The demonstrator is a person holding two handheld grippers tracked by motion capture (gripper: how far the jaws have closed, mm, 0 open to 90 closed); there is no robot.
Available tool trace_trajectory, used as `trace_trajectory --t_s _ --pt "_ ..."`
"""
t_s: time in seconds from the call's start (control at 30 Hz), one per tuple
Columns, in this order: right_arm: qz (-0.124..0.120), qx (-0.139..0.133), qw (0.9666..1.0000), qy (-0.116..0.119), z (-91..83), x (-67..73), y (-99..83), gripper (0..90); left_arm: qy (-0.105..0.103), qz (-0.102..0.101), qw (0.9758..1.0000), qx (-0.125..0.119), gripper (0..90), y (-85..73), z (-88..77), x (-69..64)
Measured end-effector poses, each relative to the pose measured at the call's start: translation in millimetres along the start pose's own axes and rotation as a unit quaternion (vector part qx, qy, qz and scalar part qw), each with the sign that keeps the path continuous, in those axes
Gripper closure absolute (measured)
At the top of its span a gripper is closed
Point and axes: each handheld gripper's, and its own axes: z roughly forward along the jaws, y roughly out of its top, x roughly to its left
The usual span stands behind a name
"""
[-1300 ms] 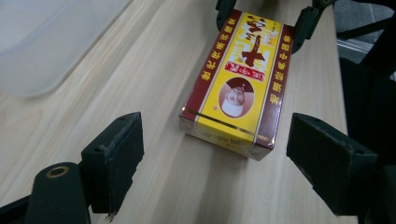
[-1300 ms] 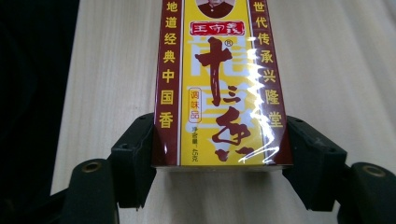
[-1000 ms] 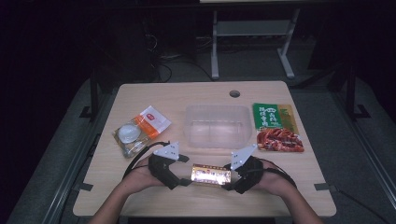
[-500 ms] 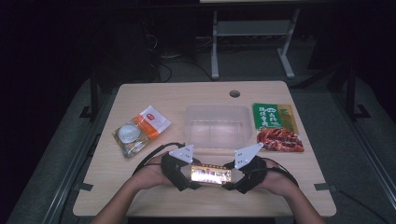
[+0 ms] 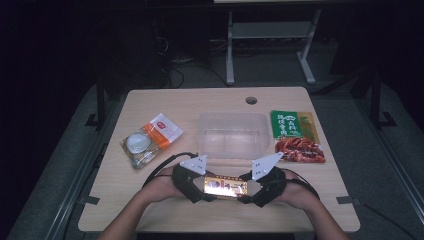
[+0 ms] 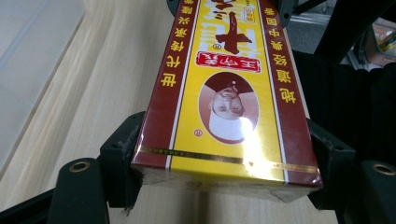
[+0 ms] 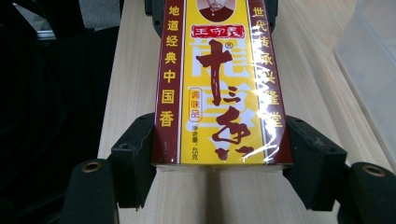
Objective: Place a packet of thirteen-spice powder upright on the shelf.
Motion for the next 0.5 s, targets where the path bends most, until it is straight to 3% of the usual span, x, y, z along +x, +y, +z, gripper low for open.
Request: trace_trajectory --t_s 0.37,0.5 --pt "-0.01 0.003 0.9999 0.003 2.0 -1.3 -0.6 31.4 -0.008 0.004 1.0 0.003 30.3 -0.9 1.5 0.1" --pt "0.015 0.0 0.9999 0.007 2.0 -0.6 -0.7 24.5 -0.009 -0.003 1.0 -0.001 30.8 -1.1 0.9 2.9"
